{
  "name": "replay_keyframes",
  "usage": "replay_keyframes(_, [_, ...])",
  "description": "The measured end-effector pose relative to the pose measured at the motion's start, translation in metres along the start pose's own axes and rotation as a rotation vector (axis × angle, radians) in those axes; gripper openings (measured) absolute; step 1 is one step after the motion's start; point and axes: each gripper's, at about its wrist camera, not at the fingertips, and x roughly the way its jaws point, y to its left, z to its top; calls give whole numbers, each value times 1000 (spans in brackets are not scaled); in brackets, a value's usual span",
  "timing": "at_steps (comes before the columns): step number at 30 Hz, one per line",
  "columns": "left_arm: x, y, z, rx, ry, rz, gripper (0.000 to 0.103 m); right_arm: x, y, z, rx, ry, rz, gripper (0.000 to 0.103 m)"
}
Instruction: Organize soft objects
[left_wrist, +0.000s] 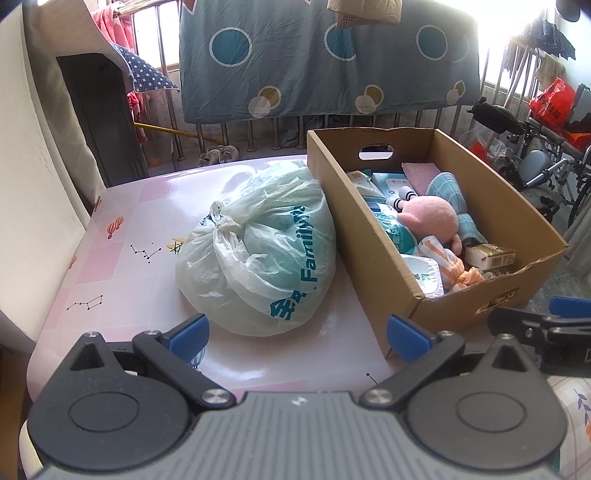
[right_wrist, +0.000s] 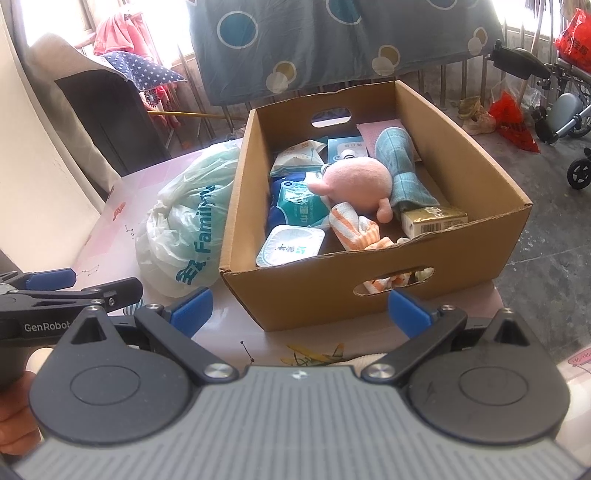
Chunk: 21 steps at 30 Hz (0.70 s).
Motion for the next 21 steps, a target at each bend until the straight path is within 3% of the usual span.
replay_keyframes(21, [2, 5, 1, -9, -2, 7, 103, 3, 5, 5, -18, 10, 2, 102])
